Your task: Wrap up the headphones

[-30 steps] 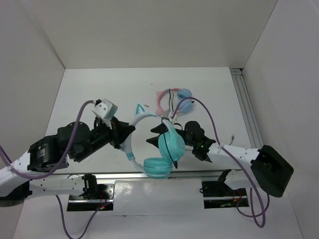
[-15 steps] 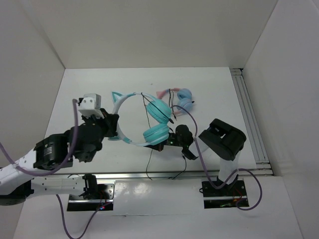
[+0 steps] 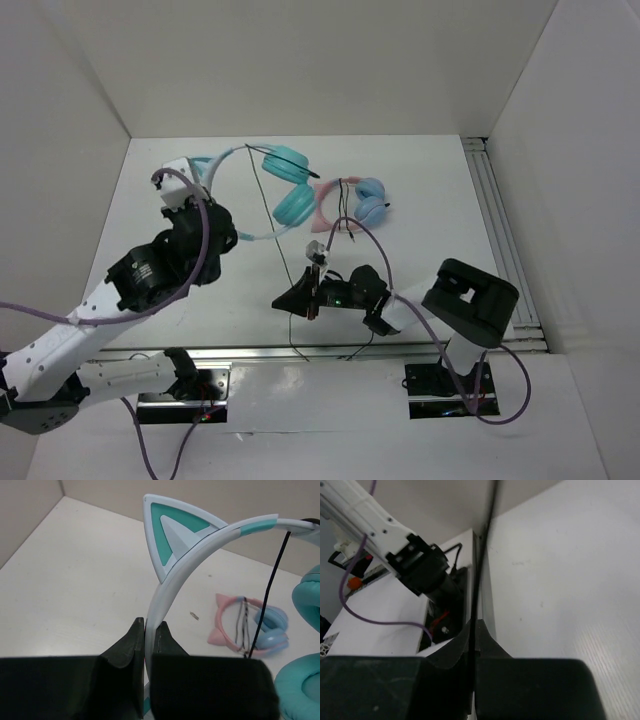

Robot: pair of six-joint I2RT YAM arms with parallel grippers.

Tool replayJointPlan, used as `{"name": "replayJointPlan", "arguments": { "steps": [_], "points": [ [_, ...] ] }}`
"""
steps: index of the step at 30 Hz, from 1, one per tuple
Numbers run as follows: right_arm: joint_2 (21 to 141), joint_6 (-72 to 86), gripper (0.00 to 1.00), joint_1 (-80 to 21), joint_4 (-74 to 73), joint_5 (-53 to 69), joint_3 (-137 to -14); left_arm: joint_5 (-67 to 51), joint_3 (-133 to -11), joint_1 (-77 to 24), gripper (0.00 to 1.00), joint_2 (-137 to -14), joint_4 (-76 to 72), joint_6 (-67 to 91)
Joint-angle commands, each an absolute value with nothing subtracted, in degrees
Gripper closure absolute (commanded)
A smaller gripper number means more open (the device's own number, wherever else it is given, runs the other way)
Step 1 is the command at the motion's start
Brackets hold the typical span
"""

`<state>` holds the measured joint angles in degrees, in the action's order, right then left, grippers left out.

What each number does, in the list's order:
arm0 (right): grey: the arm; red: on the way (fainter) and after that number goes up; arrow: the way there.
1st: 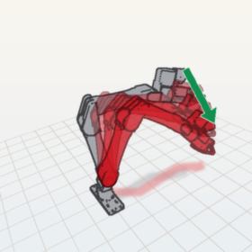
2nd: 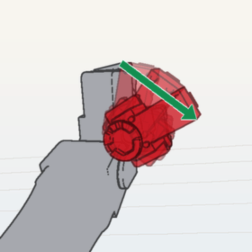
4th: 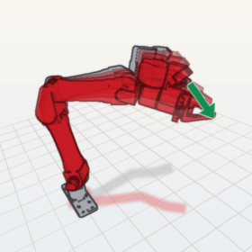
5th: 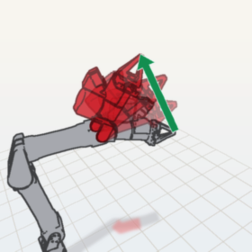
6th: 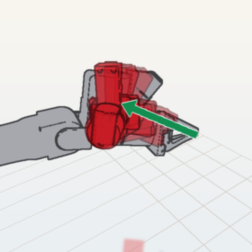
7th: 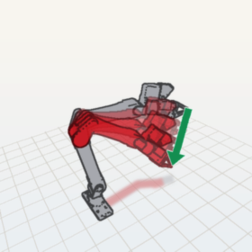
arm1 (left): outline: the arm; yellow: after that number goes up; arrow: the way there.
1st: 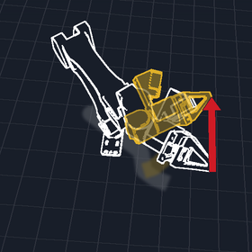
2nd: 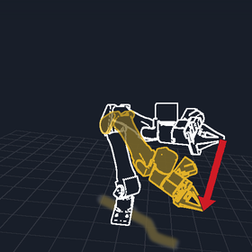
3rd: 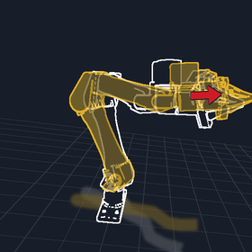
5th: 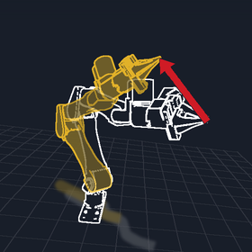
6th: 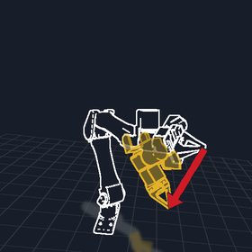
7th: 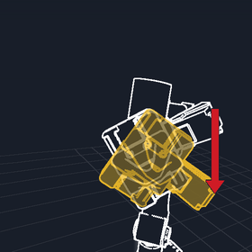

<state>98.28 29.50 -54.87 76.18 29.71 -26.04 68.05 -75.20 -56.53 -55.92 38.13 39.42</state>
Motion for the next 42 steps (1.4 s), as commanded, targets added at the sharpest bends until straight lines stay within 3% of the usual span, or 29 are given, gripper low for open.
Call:
{"name": "replayJointPlan", "arguments": {
  "steps": [1,4,13,15,18,25,35,42],
  "points": [
    [92.2,24.2,0.98,-58.4,76.6,24.8,-24.7,61.4,-74.9,-45.0,1.00,-57.6,27.0,45.3],
    [87.2,20.9,0.97,-60.3,68.9,22.9,-25.7,56.8,-74.3,-39.7,1.00,-61.2,25.8,46.1],
    [82.8,17.5,0.91,-60.8,56.6,26.1,-32.3,55.7,-78.7,-36.4,1.00,-71.9,26.4,46.5],
    [82.8,17.0,0.91,-60.8,55.9,26.1,-33.0,52.6,-79.5,-33.8,1.00,-72.7,27.1,48.9],
    [83.3,16.3,1.00,-60.8,55.4,25.5,-33.0,50.1,-80.1,-31.2,1.00,-72.7,27.7,48.9],
    [78.2,13.7,0.95,-60.8,47.1,24.9,-37.3,47.7,-81.5,-27.7,1.00,-78.3,27.7,42.9],
    [76.6,-6.0,0.99,-58.2,9.7,11.3,-57.7,44.8,-97.2,-31.3,1.00,-97.3,44.8,35.8],
    [75.9,-14.5,0.99,-56.3,-10.2,1.2,-66.2,34.9,-96.6,-31.8,1.00,-96.0,49.7,27.4]
  ]
}}
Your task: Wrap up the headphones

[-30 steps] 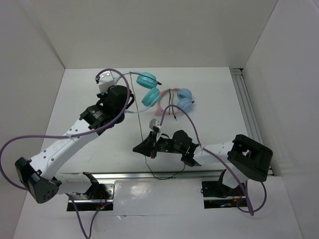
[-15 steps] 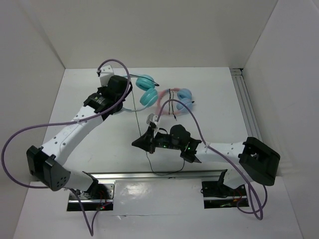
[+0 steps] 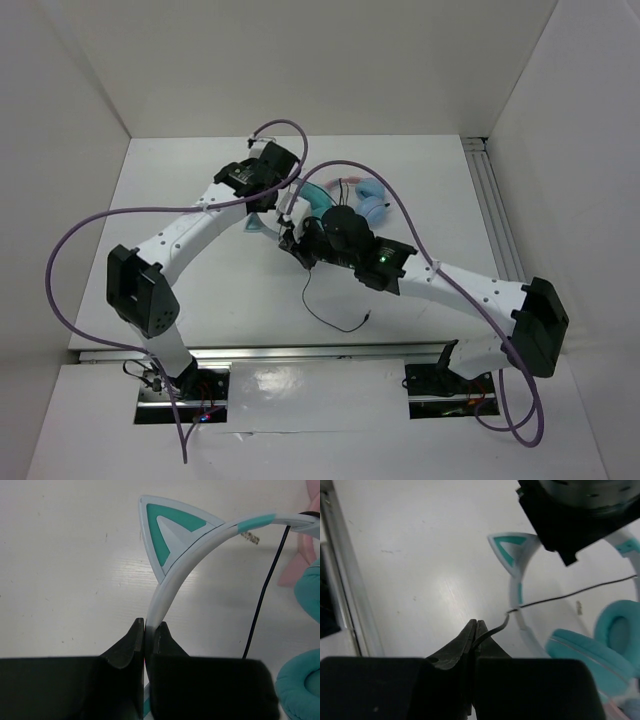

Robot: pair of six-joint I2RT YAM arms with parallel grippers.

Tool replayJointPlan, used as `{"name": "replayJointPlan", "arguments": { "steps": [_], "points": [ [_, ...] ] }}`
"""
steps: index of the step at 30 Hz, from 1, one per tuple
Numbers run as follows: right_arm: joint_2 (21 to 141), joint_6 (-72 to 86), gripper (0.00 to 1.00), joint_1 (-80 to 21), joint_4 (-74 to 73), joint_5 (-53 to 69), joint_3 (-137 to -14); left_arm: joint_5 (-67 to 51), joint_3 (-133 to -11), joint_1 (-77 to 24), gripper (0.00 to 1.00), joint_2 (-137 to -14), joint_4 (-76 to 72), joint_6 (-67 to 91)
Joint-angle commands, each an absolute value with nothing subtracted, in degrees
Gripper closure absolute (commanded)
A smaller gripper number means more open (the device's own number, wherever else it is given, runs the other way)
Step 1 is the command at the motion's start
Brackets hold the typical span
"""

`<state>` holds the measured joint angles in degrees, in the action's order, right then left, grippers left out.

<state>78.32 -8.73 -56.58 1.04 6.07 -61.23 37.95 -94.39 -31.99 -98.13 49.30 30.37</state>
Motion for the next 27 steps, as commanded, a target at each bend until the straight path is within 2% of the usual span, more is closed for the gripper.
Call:
{"name": "replayJointPlan", "arguments": {
  "steps": [1,7,15,22,24,27],
  "points": [
    [75.9,-15.2,0.98,-56.3,-12.0,0.4,-67.1,34.4,-96.6,-31.8,1.00,-96.0,51.0,26.6],
    [75.9,-17.2,0.98,-55.7,-18.1,-8.9,-71.6,25.1,-86.9,-31.8,1.00,-91.3,51.9,25.3],
    [74.9,-19.1,0.87,-54.6,-10.2,-26.2,-67.2,22.0,-75.4,-38.8,1.00,-80.9,51.4,23.8],
    [75.7,-17.2,0.87,-50.3,-4.6,-20.5,-62.2,23.2,-72.9,-44.0,1.00,-75.2,55.4,25.0],
    [76.4,-17.2,0.82,-48.6,-2.8,-20.5,-61.5,23.8,-73.7,-46.0,1.00,-73.7,56.9,25.7],
    [77.5,-15.9,0.82,-46.3,-1.5,-17.6,-60.9,25.9,-75.4,-48.2,1.00,-73.0,60.5,27.3]
  ]
}}
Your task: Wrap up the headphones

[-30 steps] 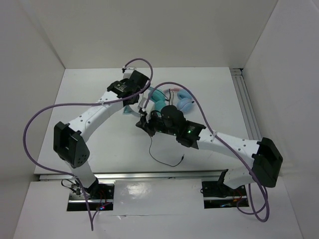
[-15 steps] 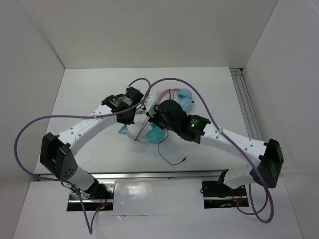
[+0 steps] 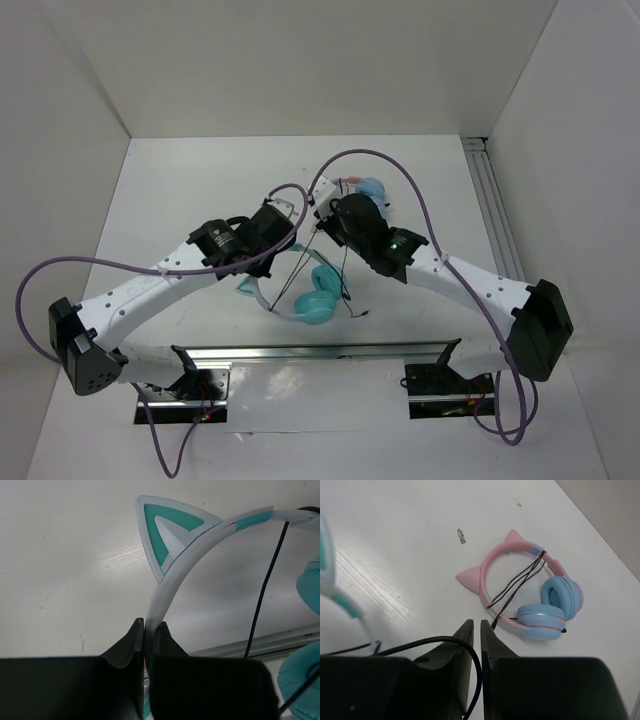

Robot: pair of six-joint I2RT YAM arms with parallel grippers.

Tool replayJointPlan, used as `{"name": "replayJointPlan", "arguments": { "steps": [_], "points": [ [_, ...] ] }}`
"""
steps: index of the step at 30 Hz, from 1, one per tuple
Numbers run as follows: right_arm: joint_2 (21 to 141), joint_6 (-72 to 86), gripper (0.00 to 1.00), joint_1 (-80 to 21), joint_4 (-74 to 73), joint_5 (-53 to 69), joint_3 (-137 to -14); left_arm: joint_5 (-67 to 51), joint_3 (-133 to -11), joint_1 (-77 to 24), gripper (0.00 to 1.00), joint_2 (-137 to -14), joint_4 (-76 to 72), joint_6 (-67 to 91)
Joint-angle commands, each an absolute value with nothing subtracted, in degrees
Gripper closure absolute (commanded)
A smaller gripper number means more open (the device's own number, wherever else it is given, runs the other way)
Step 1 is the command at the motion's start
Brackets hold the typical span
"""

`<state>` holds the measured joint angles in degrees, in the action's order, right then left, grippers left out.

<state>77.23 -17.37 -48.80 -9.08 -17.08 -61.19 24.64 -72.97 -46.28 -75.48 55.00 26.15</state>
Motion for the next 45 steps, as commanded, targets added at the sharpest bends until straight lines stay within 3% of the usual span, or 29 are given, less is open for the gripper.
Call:
{"name": "replayJointPlan", "arguments": {
  "steps": [1,3,7,16,22,28,40,45],
  "points": [
    [77.5,-15.9,0.82,-44.8,-1.5,-15.4,-60.9,25.9,-77.1,-49.8,1.00,-72.3,61.3,27.9],
    [78.0,-14.6,0.82,-43.0,0.5,-12.8,-60.1,26.5,-78.3,-51.2,1.00,-71.7,63.5,28.5],
    [78.6,-12.2,0.99,-39.6,3.1,-6.3,-57.9,29.0,-82.0,-53.6,1.00,-69.8,66.3,30.9],
    [82.8,-8.1,0.99,-37.2,9.6,5.1,-54.7,28.5,-92.6,-54.8,1.00,-67.9,68.2,30.4],
    [85.4,-4.8,0.92,-36.7,14.7,14.6,-53.6,25.8,-96.4,-55.4,1.00,-65.8,66.9,29.9],
    [88.0,3.9,0.91,-36.7,32.4,24.3,-46.7,25.6,-99.8,-55.4,1.00,-65.2,65.7,31.6],
    [112.7,22.6,0.80,-34.2,64.0,36.0,-47.1,30.8,-101.0,-55.4,1.00,-62.9,65.1,37.8],
    [118.9,24.6,0.76,-33.7,67.3,39.3,-47.1,31.5,-102.1,-55.4,1.00,-62.9,64.6,37.8]
  ]
}}
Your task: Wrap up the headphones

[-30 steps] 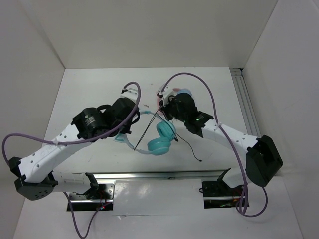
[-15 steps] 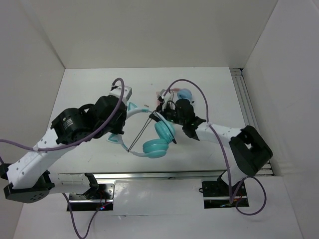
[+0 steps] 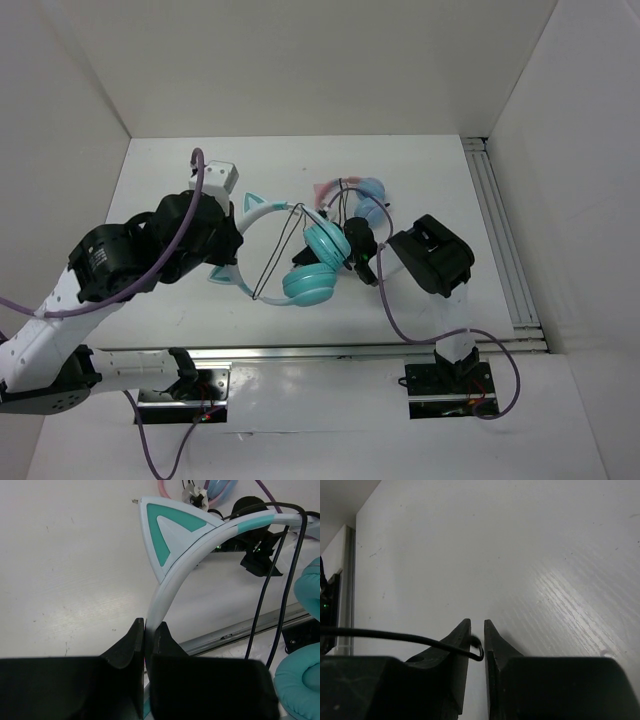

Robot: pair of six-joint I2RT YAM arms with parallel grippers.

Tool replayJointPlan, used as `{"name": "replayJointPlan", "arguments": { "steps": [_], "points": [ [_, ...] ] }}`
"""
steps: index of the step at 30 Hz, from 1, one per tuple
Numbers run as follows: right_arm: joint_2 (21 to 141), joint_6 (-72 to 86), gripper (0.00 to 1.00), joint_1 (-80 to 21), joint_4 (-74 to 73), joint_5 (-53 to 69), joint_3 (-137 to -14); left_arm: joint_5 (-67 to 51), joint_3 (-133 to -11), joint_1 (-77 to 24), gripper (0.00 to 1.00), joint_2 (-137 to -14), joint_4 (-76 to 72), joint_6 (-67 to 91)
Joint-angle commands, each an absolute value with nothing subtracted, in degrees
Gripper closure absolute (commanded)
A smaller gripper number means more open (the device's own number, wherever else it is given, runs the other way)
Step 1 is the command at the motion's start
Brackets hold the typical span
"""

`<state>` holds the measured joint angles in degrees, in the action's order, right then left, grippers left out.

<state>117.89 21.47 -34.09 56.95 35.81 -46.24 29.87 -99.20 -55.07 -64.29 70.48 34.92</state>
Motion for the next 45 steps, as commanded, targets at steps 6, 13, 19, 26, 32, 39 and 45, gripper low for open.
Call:
{"name": "replayJointPlan", "arguments": {
  "steps": [6,13,19,26,32,39,45],
  "points": [
    [119.4,24.1,0.69,-33.7,66.6,39.9,-46.0,33.6,-100.7,-55.4,1.00,-62.9,65.1,38.9],
    [121.1,23.6,0.81,-33.7,64.7,39.9,-45.4,34.6,-99.2,-55.4,1.00,-62.9,64.5,40.0],
    [122.3,23.6,0.70,-33.7,66.5,39.9,-42.7,37.9,-99.2,-55.4,1.00,-62.9,65.0,41.1],
    [123.5,23.6,0.61,-33.7,67.7,39.4,-40.3,39.1,-99.2,-55.4,1.00,-62.4,65.6,41.7],
    [123.0,23.1,0.61,-33.7,67.1,38.8,-38.2,41.6,-98.7,-55.4,1.00,-62.4,67.3,41.7],
    [122.4,23.1,0.93,-33.1,68.8,38.3,-36.1,43.2,-98.7,-55.4,1.00,-62.4,67.3,42.4],
    [122.4,23.6,0.95,-33.1,68.8,38.8,-35.6,43.7,-97.6,-54.8,1.00,-62.4,67.3,43.4]
  ]
}}
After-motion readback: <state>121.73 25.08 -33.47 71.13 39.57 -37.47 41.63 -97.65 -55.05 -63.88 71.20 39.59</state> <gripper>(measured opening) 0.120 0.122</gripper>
